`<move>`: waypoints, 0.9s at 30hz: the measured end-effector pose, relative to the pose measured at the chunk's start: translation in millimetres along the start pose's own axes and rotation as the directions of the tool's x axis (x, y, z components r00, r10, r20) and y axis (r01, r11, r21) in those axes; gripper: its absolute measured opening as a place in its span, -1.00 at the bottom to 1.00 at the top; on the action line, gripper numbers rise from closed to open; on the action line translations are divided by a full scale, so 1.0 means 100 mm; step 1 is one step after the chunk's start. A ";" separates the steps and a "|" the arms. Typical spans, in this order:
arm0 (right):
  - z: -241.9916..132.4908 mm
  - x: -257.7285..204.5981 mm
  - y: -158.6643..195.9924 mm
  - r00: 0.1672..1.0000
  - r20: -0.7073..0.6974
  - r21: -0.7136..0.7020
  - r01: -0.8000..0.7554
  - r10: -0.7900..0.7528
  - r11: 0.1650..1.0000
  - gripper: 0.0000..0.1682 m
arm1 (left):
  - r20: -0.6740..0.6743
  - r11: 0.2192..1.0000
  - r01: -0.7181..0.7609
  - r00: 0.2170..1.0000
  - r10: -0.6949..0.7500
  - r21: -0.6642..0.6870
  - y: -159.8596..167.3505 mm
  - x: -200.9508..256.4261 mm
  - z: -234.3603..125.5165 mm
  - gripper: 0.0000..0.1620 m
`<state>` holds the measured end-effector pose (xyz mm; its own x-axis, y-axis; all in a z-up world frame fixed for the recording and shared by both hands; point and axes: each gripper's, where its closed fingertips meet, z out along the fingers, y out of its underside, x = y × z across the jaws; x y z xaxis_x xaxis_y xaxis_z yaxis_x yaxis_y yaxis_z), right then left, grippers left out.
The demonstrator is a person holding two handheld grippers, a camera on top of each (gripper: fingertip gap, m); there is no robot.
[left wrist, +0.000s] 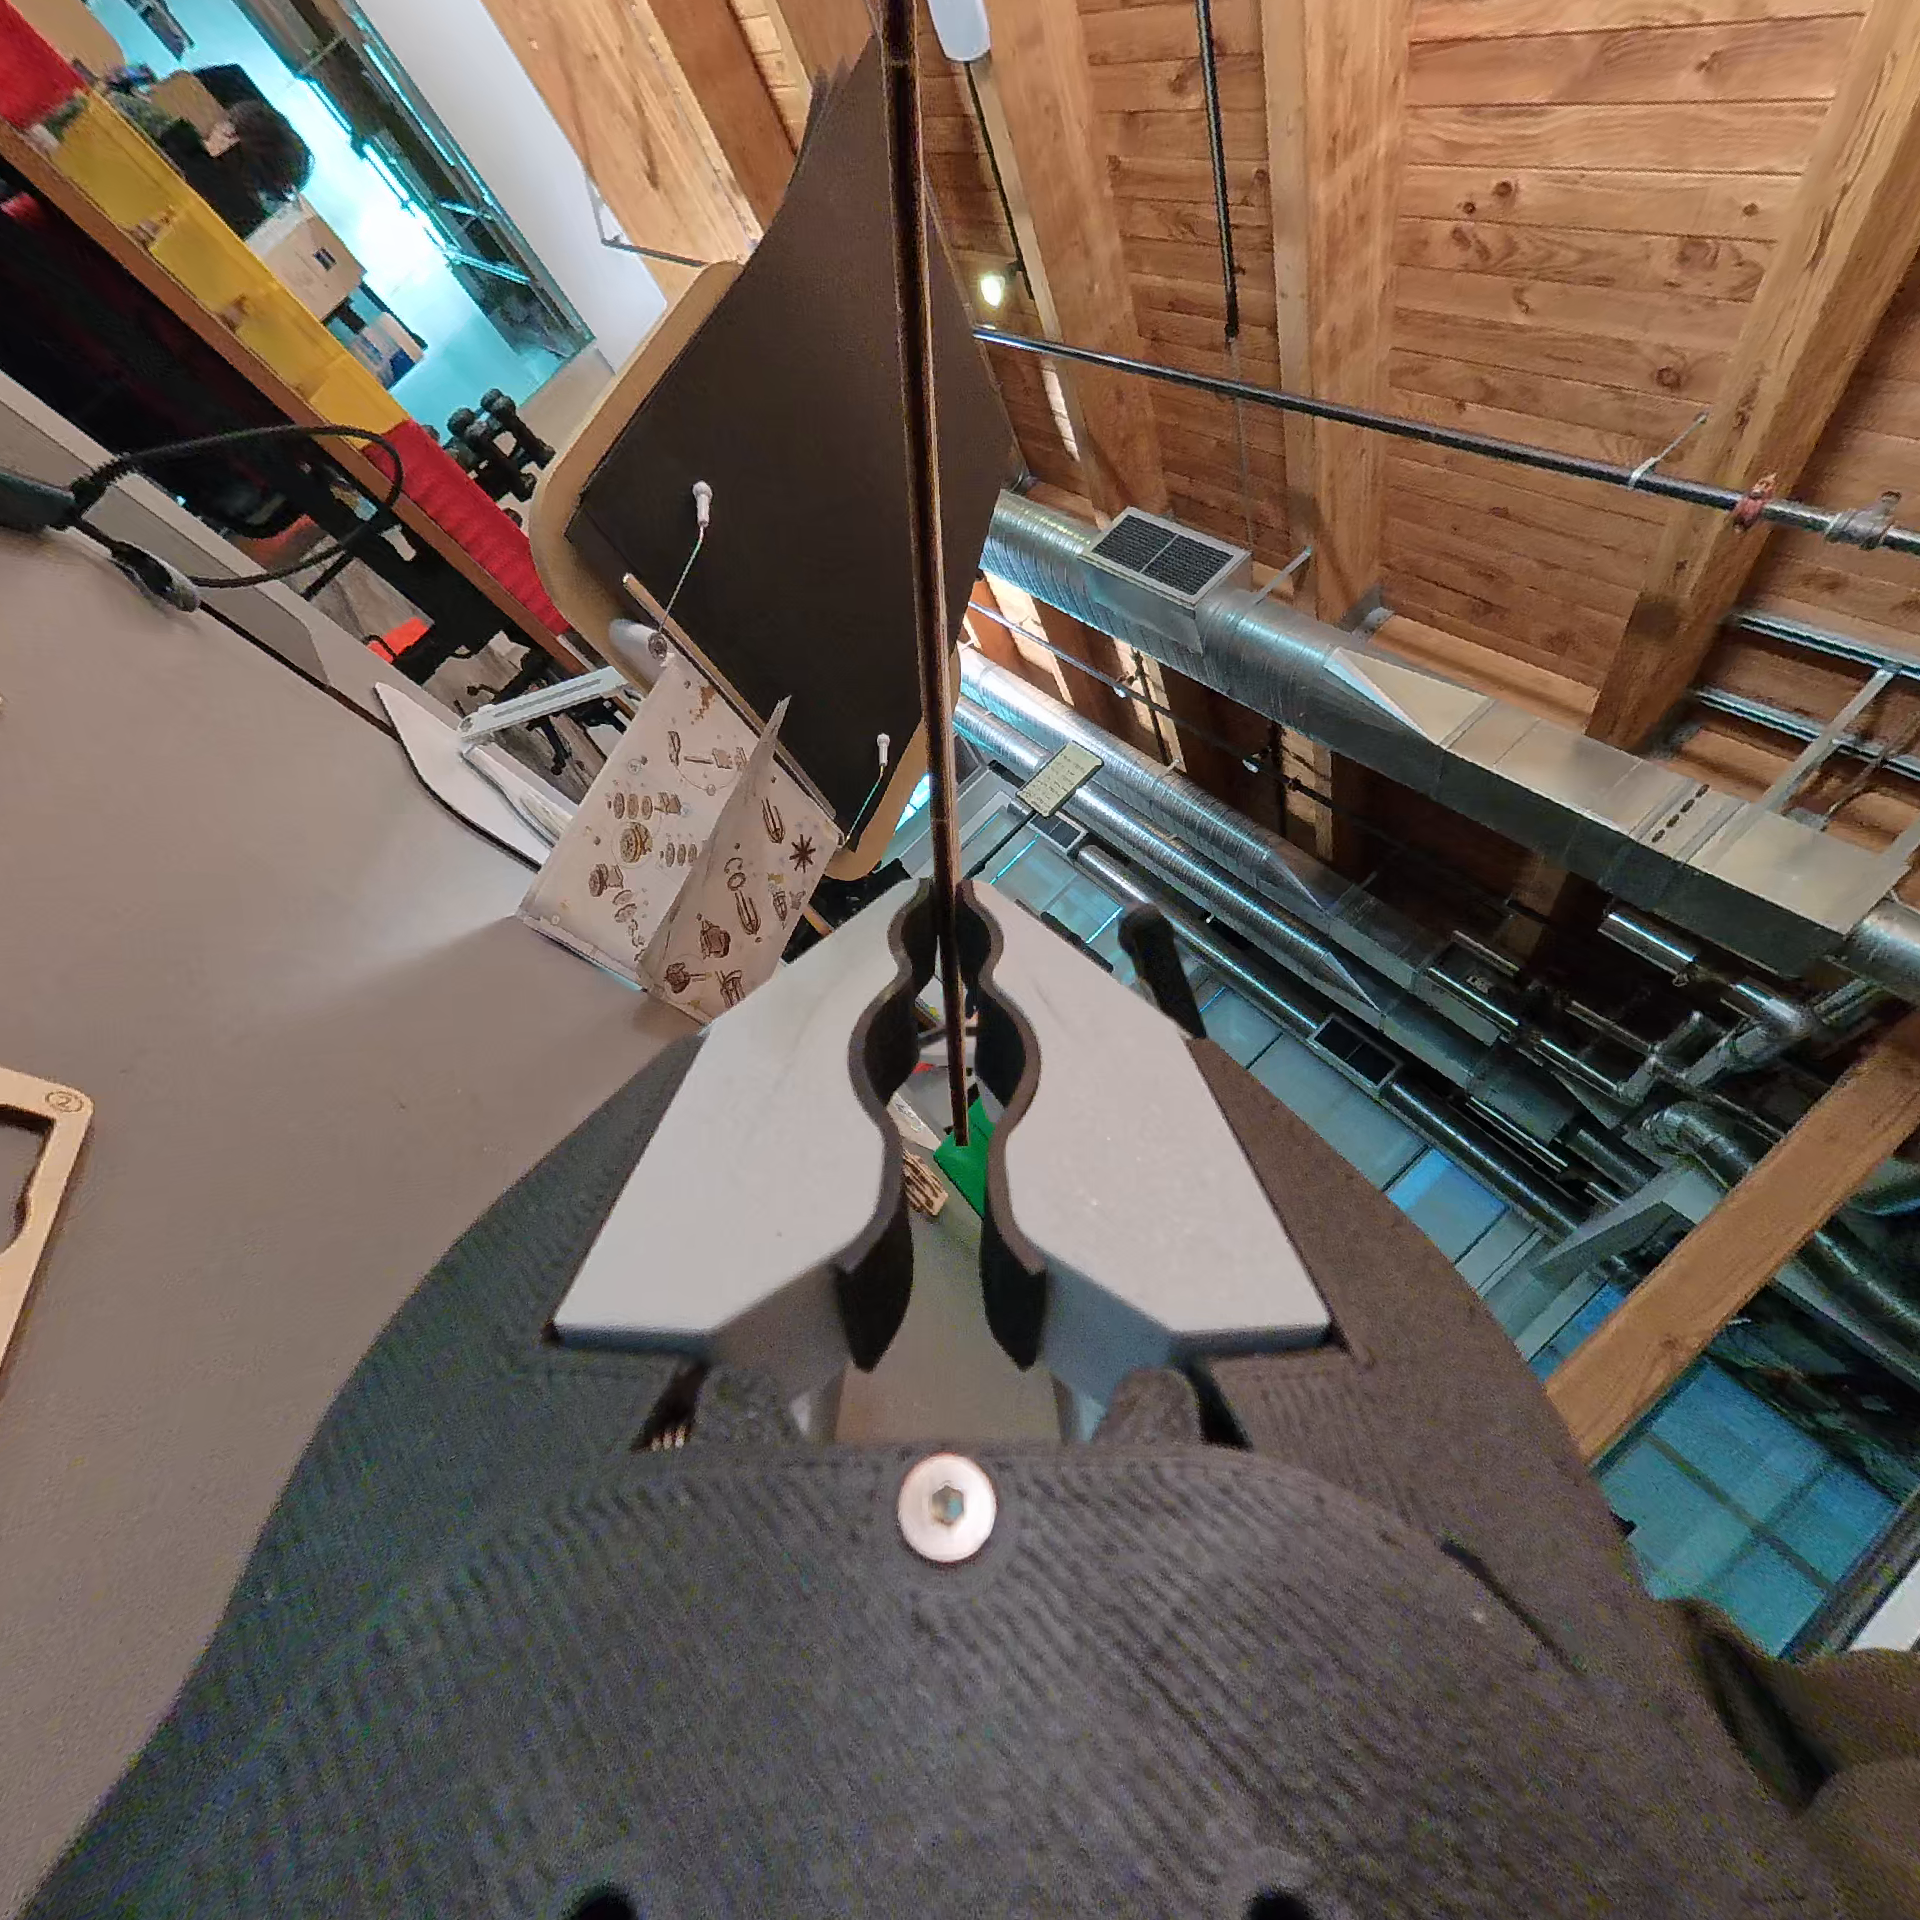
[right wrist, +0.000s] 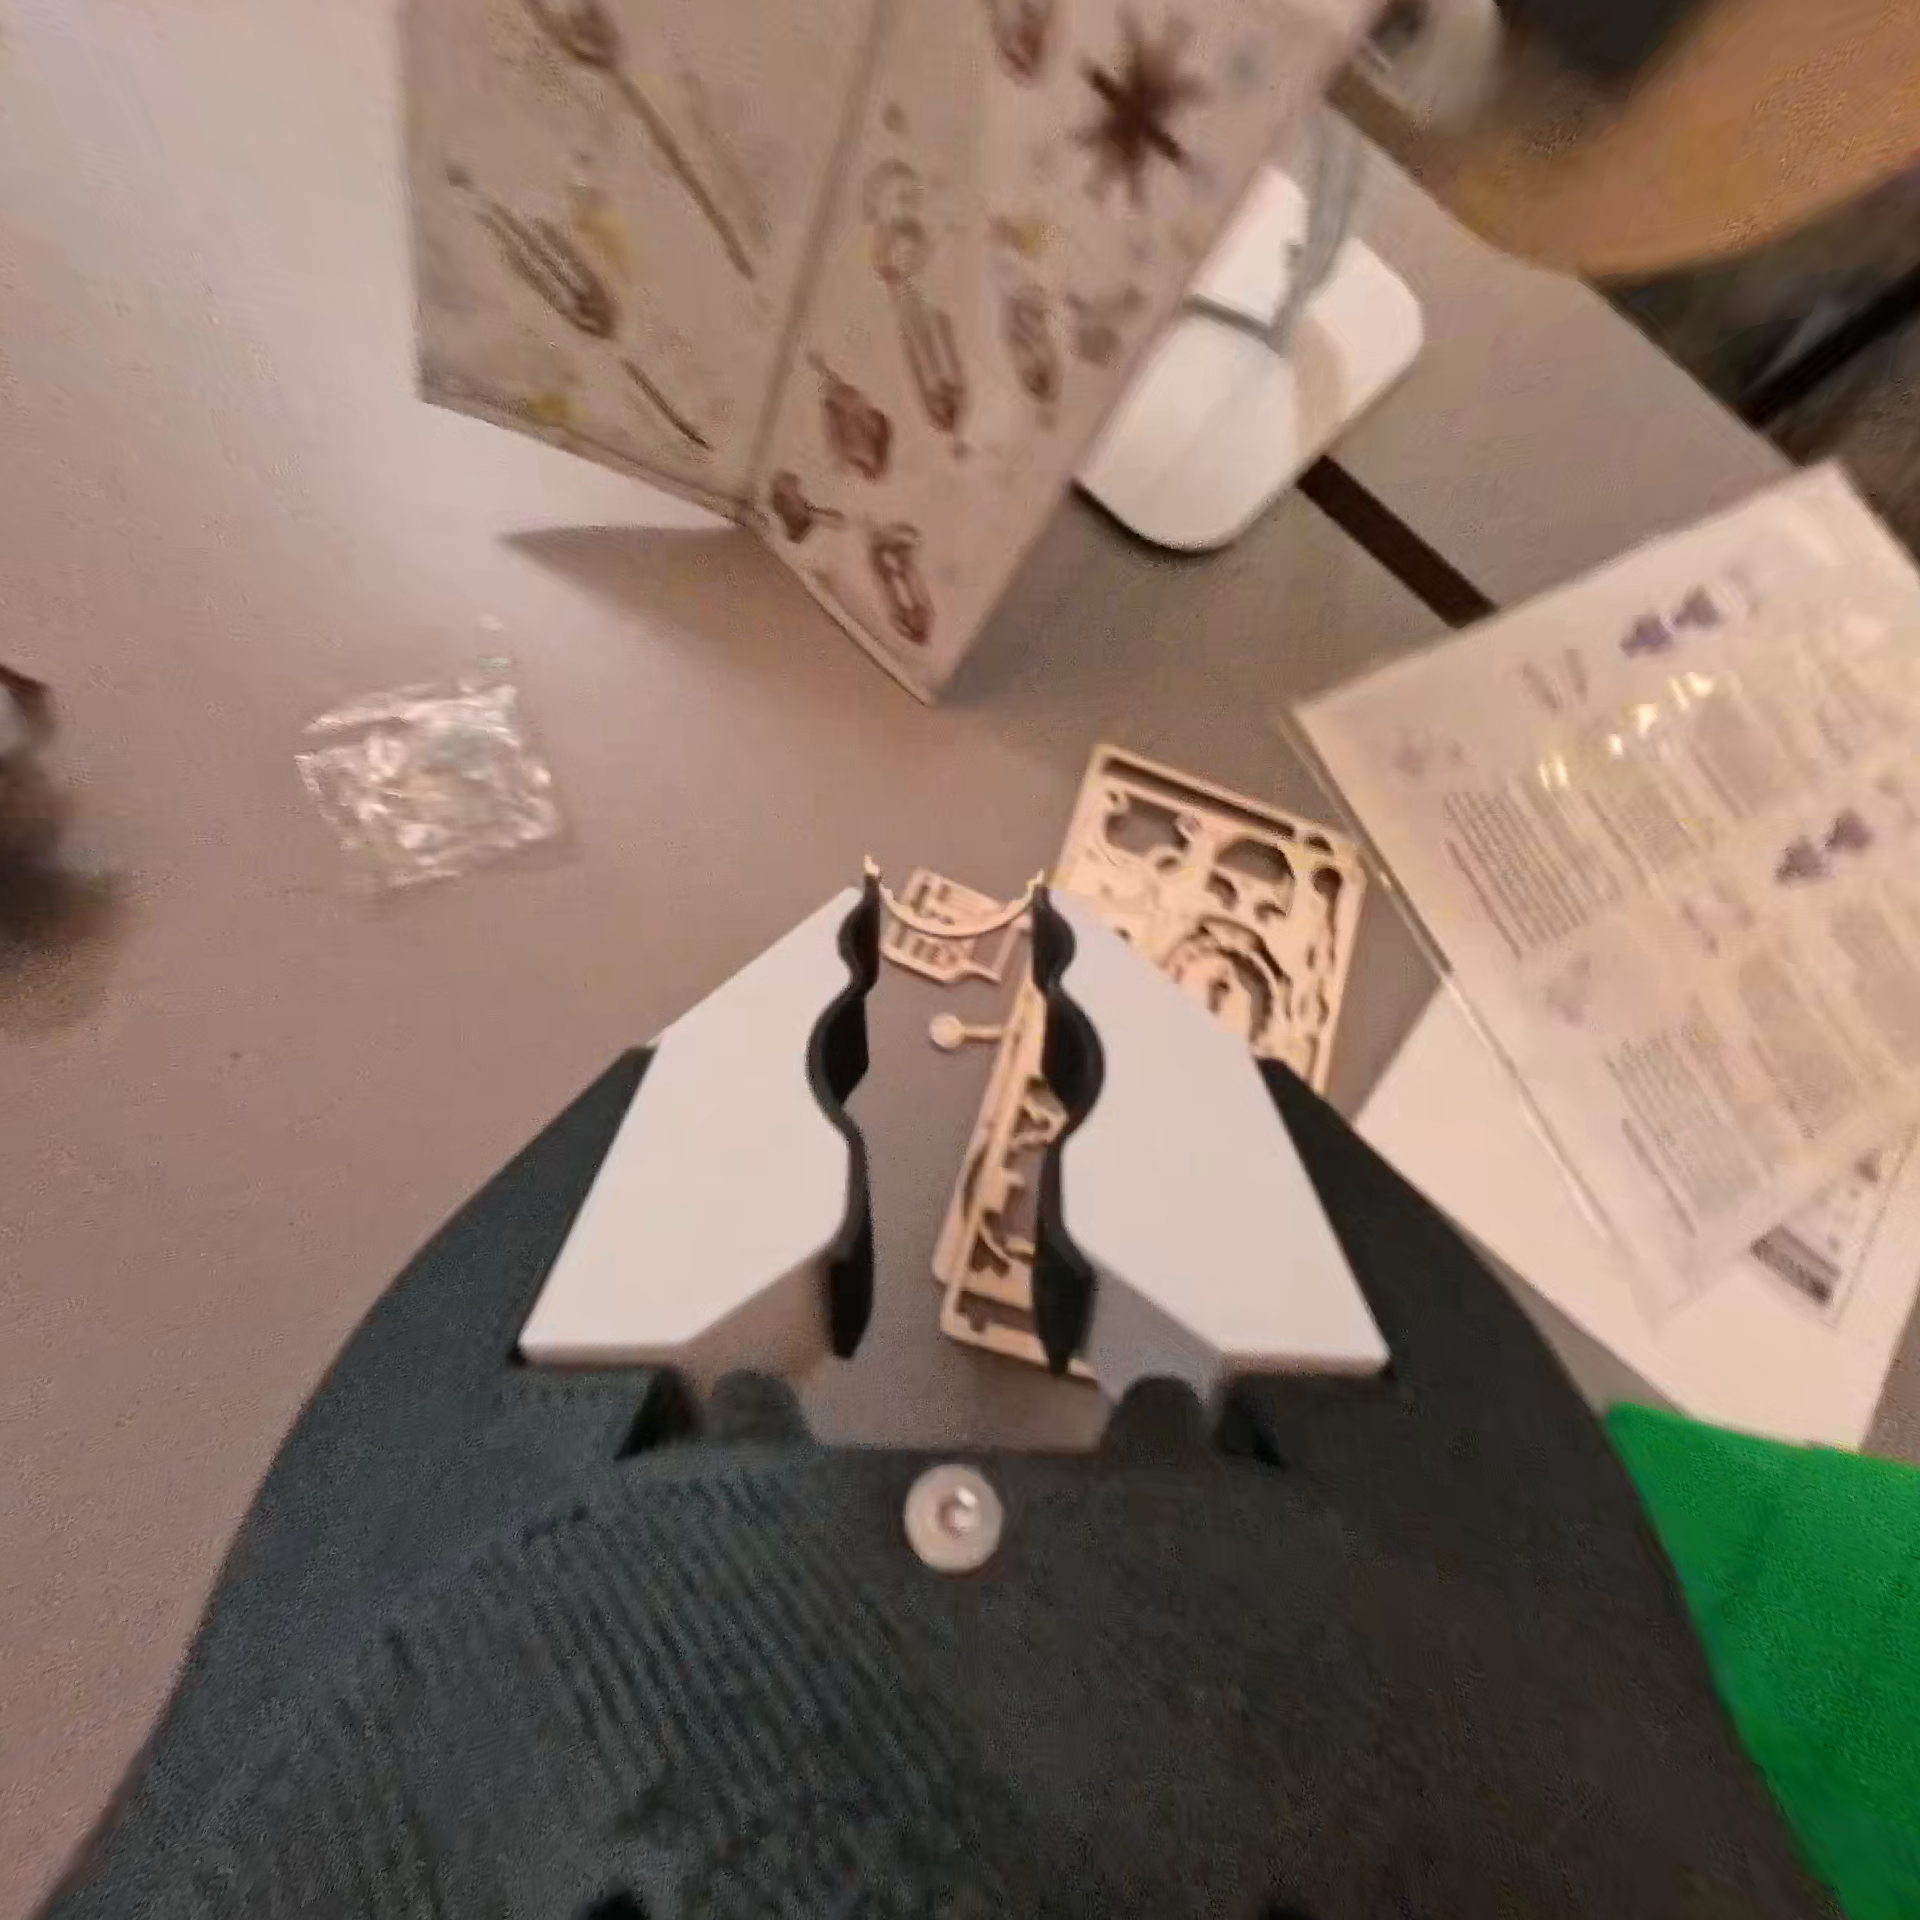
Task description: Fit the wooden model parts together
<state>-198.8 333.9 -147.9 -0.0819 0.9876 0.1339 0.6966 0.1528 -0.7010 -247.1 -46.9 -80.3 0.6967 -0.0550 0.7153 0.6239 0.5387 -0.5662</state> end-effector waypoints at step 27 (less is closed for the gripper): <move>-1.55 -0.94 2.29 0.963 0.207 -0.509 0.254 -0.169 0.822 -0.51 | 0.000 0.999 -0.029 1.000 0.029 -0.033 0.09 0.04 0.06 -1.00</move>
<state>79.4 270.9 -212.6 -0.3448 0.9331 0.1025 0.9148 0.3584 -0.1859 -240.9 -37.7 -79.9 0.7143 -0.0398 0.6987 0.6152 0.5116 -0.5999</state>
